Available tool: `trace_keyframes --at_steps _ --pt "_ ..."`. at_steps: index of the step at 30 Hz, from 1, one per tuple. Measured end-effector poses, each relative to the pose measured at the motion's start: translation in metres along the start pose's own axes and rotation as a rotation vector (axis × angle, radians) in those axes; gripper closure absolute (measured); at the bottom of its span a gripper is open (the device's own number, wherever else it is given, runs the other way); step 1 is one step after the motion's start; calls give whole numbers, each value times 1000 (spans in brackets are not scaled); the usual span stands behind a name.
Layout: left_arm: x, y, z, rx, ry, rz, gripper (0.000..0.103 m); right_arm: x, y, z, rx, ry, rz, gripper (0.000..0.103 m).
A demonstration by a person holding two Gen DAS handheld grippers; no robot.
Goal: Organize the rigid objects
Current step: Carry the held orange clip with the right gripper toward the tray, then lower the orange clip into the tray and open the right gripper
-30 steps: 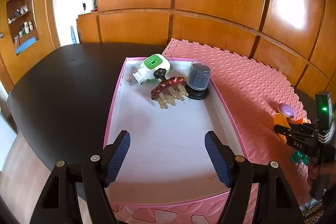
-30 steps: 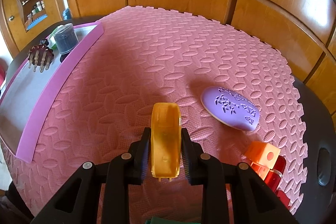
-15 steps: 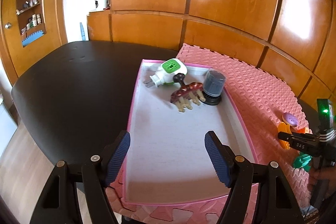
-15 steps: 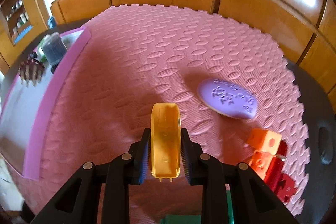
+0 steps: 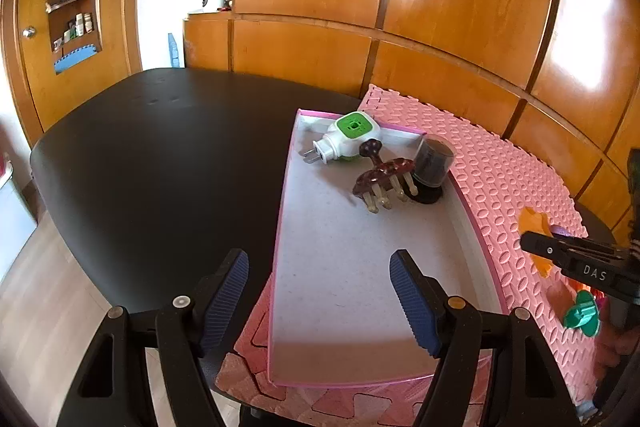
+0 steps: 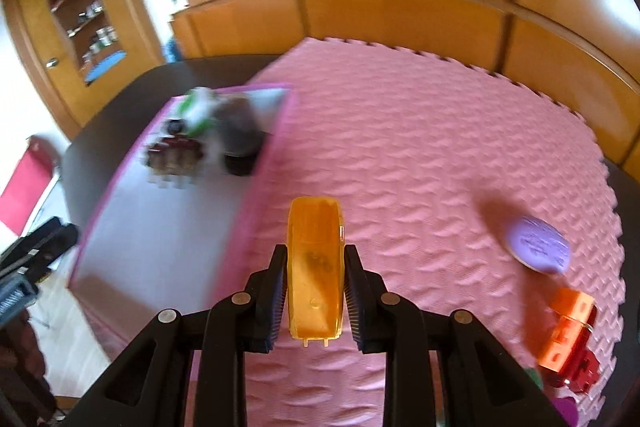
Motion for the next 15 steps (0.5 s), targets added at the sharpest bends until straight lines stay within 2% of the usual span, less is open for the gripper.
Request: trace_keyframes --at_steps 7,11,15 --pt "-10 0 0 4 20 -10 29 -45 -21 -25 -7 62 -101 77" --pt "-13 -1 1 -1 26 -17 29 -60 -49 -27 -51 108 -94 77" --pt "-15 -2 2 -4 23 -23 29 -65 -80 -24 -104 153 -42 77"
Point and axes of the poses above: each gripper's, at about its wrist camera, not at the fingertips, and y roughly against the way its jaws point, x to its right, z to its underside, the point moved 3 cm from there along -y, roughly the way its jaws point, and after that the axes turned 11 degrees about x, right-handed, at the moved point
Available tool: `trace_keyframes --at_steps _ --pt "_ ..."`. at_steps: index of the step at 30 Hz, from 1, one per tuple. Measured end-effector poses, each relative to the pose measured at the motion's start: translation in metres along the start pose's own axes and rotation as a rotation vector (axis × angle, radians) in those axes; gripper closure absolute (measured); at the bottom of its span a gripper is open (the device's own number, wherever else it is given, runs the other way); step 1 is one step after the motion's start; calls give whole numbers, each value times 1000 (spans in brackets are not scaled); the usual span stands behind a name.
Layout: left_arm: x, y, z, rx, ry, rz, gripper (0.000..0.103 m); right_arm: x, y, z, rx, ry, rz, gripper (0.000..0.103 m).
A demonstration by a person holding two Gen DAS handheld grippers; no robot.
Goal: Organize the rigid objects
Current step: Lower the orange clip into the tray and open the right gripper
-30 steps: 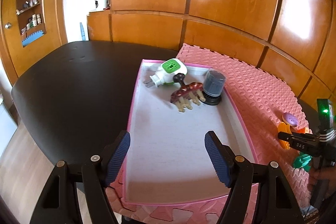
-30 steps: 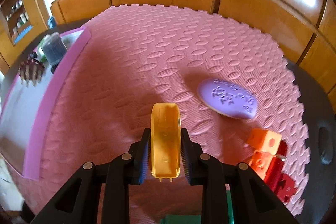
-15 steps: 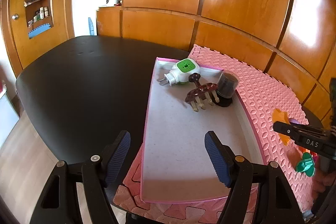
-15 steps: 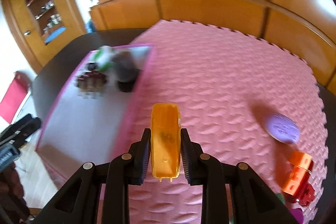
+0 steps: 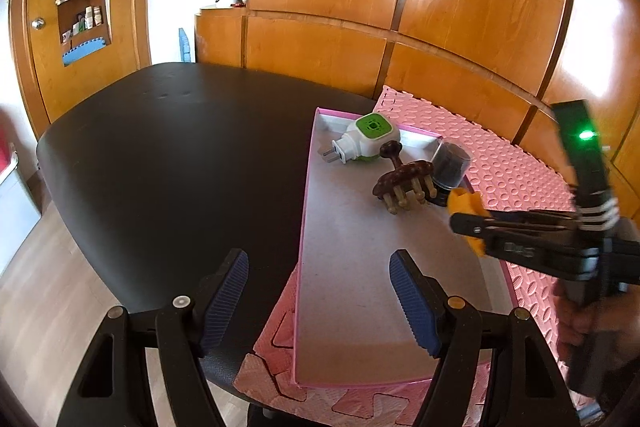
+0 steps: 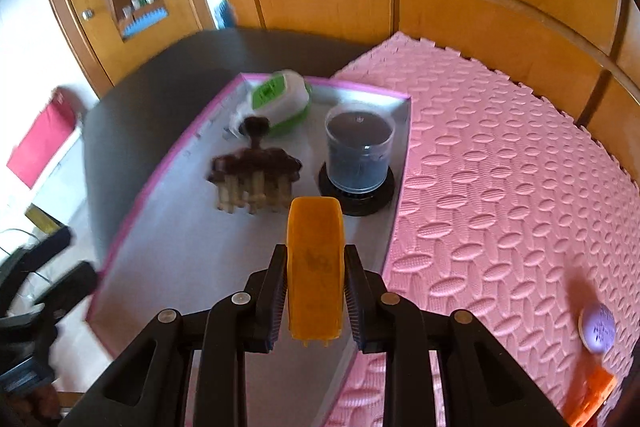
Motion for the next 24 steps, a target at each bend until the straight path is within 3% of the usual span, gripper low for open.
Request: trace_keyframes --at_steps 8,18,24 --pt "-2 -3 3 -13 0 -3 29 -2 -20 4 -7 63 83 76" --pt "1 -2 4 -12 -5 -3 29 -6 -2 4 28 11 33 59" --pt "6 1 5 -8 -17 3 29 -5 12 7 55 -34 27 59"
Point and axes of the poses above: each gripper's, at about its wrist camera, not at the fingertips, and y roughly against the way its jaws point, x to its right, z to its underside, the point moved 3 cm from there along -y, roughly the way its jaws point, and after that the axes turned 11 degrees about x, right-handed, at the moved point
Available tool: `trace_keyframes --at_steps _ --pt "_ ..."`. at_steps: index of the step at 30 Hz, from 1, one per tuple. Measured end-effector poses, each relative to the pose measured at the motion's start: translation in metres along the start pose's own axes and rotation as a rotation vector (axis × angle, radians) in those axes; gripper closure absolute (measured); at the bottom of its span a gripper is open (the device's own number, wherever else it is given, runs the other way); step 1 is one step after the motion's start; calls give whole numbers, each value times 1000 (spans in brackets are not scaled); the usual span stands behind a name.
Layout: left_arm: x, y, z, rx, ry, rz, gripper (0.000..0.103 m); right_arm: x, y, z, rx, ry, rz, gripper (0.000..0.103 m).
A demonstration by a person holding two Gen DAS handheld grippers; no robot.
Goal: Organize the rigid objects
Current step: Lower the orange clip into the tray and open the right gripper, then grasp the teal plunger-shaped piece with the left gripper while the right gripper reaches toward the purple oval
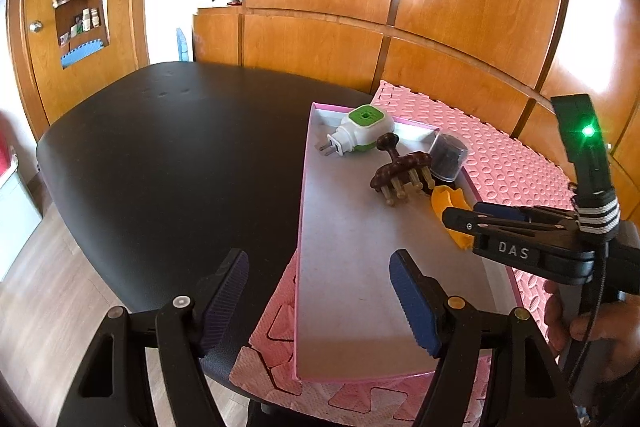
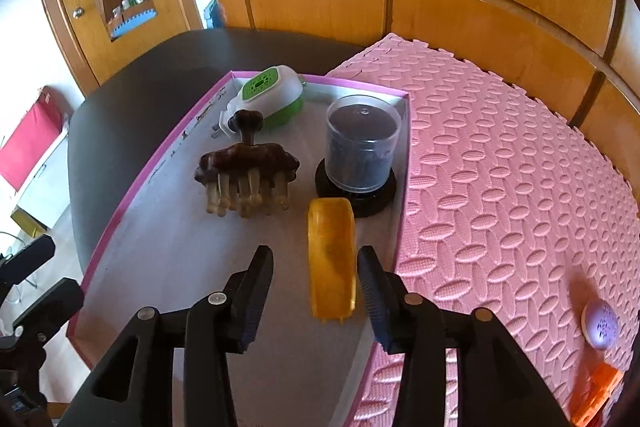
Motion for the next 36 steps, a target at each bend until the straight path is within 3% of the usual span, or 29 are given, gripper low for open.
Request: trace_keyframes --at_steps 17,28,36 --pt "15 5 2 -3 -35 26 29 15 47 16 88 -49 45 59" --pt "29 7 1 -1 -75 47 24 60 83 31 125 -117 114 59" --pt "49 11 -4 16 -122 85 24 127 124 46 159 -192 246 59"
Point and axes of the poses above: each gripper's, at about its wrist camera, not at the fingertips, and y roughly against the way its jaws point, x to its right, z to its underside, the point moved 3 cm from there along -y, roughly the way its jaws point, and after that the axes turned 11 degrees about x, right-handed, at the moved point
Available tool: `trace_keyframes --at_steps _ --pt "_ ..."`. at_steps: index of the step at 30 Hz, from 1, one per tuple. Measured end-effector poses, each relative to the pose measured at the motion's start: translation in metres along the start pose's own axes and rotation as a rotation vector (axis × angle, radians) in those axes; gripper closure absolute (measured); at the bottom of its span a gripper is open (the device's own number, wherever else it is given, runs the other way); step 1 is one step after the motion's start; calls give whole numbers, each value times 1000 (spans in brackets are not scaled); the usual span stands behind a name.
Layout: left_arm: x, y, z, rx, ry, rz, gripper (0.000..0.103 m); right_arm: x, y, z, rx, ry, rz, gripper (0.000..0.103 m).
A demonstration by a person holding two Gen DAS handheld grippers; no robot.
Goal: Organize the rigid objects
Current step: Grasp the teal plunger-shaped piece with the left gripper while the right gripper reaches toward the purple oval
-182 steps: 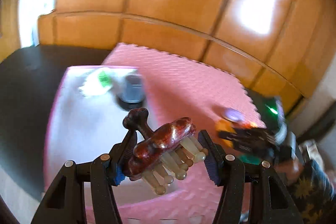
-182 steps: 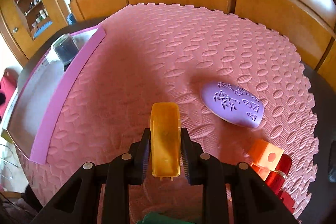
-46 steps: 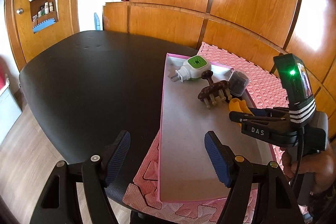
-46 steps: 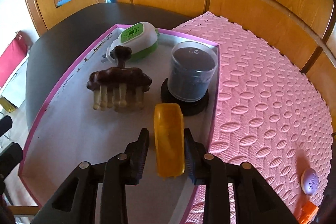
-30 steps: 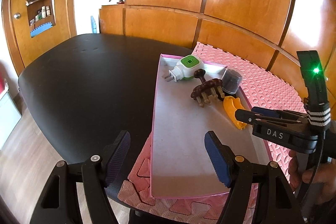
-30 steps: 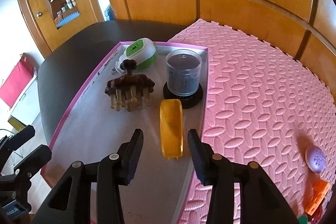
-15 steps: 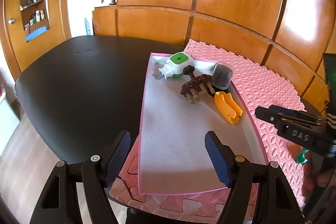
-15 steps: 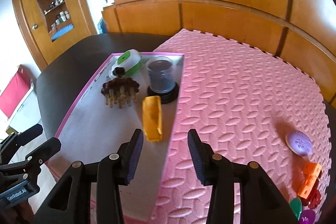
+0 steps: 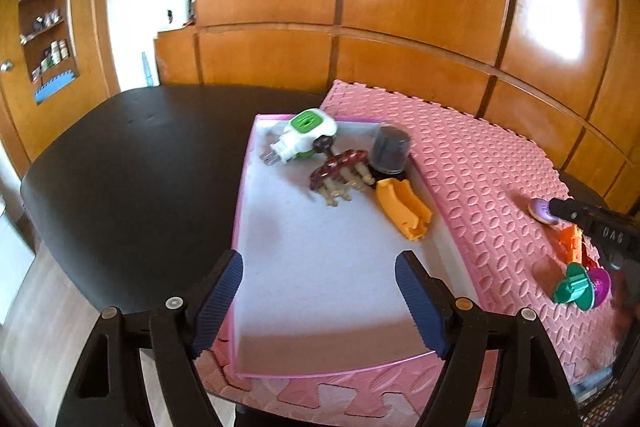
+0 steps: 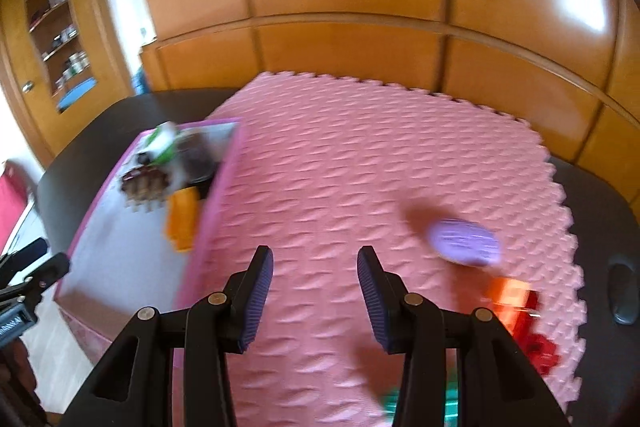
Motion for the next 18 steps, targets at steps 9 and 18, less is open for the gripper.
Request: trace_keyframes --at_steps 9,18 --pt "42 -3 -6 -3 -95 80 24 114 33 3 69 -175 232 59" --pt "117 -9 -9 -32 -251 265 24 206 57 26 147 -488 403 59"
Point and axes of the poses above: each gripper's, at about its wrist camera, not at the fingertips, and y roughly against the way its jaws point, x to its right, z to its underside, the point moved 3 cm from there along -y, roughly the way its jaws point, and after that the axes turned 11 degrees about x, right-handed, at the moved point
